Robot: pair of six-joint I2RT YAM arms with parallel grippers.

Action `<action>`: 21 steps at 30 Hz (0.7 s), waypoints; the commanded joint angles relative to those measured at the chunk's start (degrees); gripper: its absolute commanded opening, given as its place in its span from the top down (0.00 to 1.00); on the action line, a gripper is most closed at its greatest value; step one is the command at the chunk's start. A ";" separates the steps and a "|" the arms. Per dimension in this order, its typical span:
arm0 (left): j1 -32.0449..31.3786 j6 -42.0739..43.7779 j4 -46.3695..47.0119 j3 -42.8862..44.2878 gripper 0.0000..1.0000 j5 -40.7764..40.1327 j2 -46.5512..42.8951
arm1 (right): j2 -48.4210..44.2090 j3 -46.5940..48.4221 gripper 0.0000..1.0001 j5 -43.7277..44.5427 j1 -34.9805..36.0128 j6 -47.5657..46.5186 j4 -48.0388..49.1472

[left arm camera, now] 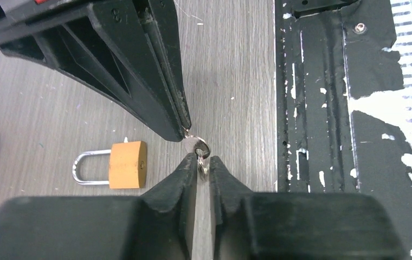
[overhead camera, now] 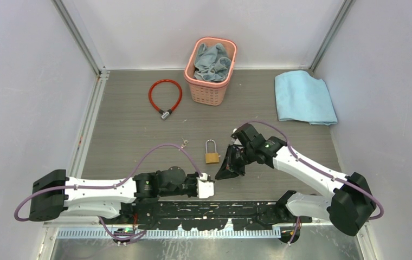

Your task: Unlock with the key

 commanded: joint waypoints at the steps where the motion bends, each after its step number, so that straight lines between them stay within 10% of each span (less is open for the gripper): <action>1: -0.29 -1.27 3.59 1.96 0.77 -0.64 -0.81 | -2.84 0.83 0.99 0.14 -0.20 -1.20 2.61; 21: -0.26 -13.18 -10.53 8.13 0.14 -3.05 -9.64 | -13.78 2.67 0.99 12.27 -0.15 -15.04 7.34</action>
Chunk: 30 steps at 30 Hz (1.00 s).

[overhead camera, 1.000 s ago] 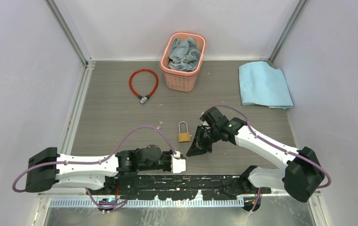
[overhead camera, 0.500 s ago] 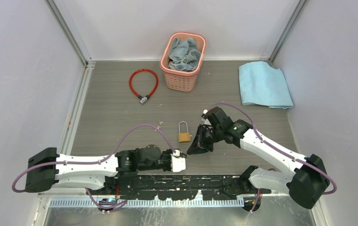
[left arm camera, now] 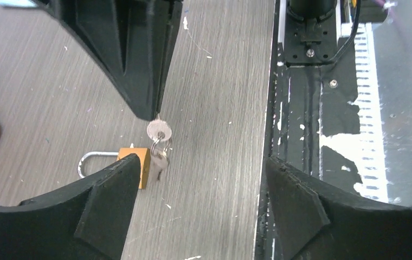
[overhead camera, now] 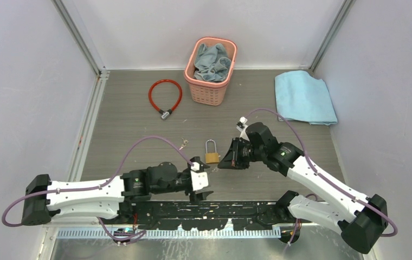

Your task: Unlock with the key

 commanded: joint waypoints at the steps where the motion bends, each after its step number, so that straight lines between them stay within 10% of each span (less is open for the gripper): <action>1: -0.20 -6.94 -3.02 3.36 0.12 -4.10 -3.04 | -3.13 2.97 0.99 3.53 -0.16 -8.91 2.72; 8: 2.16 -17.65 -11.80 9.18 0.06 -11.50 -1.76 | -6.41 3.96 0.99 3.35 -0.19 -19.28 5.73; 20: 17.20 -31.51 -13.27 11.78 0.10 10.11 -6.55 | -7.08 6.84 0.99 2.33 -0.16 -26.40 5.94; 30: 18.33 -37.81 -15.43 8.02 0.09 1.41 -12.10 | -6.45 6.77 0.99 2.79 -0.16 -26.72 5.31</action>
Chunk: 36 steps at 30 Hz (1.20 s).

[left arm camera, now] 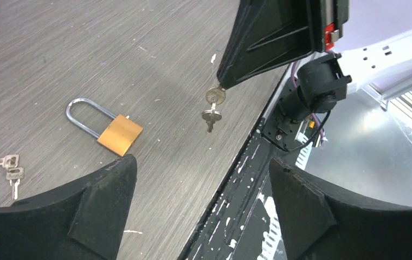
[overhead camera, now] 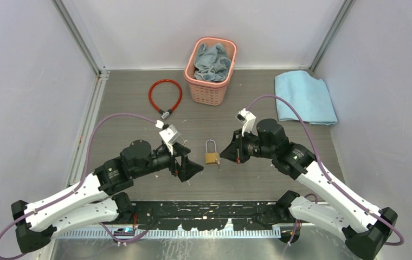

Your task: Unlock with the key

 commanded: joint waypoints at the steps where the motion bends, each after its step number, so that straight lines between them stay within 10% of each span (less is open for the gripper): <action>1: 0.30 -4.17 -0.28 -1.84 0.06 -4.65 -1.90 | -0.14 2.14 0.99 0.52 -0.13 -1.26 1.85; 11: 0.24 -5.88 2.62 -5.80 0.01 -4.12 -1.49 | 0.93 2.11 0.99 -0.18 -0.13 -0.91 3.60; 36: 3.57 -18.71 24.91 -4.52 0.28 12.27 -0.74 | -1.61 2.74 0.99 -15.04 -0.10 1.00 19.02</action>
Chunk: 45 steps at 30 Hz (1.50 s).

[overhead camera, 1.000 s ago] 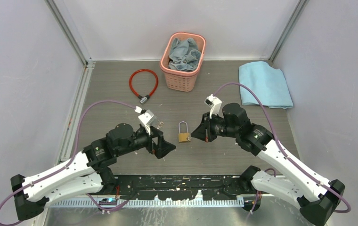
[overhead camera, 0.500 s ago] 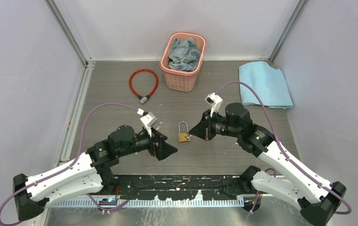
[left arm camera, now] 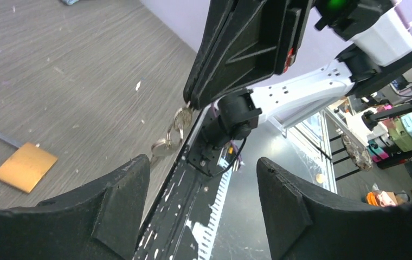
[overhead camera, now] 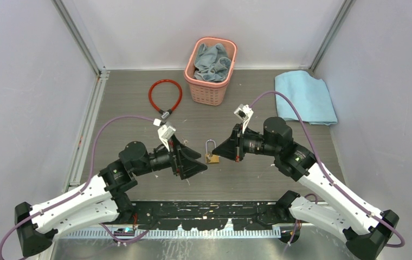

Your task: Unlock with the key

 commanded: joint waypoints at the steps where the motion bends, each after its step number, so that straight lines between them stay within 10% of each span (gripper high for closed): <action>1: 0.42 -2.20 8.89 2.88 0.30 2.36 0.90 | -0.05 3.34 0.99 -5.67 -0.08 1.59 6.05; 38: 0.42 -2.65 16.82 0.88 1.00 3.56 3.12 | 0.69 2.32 0.99 -9.71 -0.08 7.13 12.13; 45: 0.44 -3.38 16.47 0.63 1.00 2.92 3.39 | 0.41 1.54 0.88 -8.10 -0.05 7.32 11.75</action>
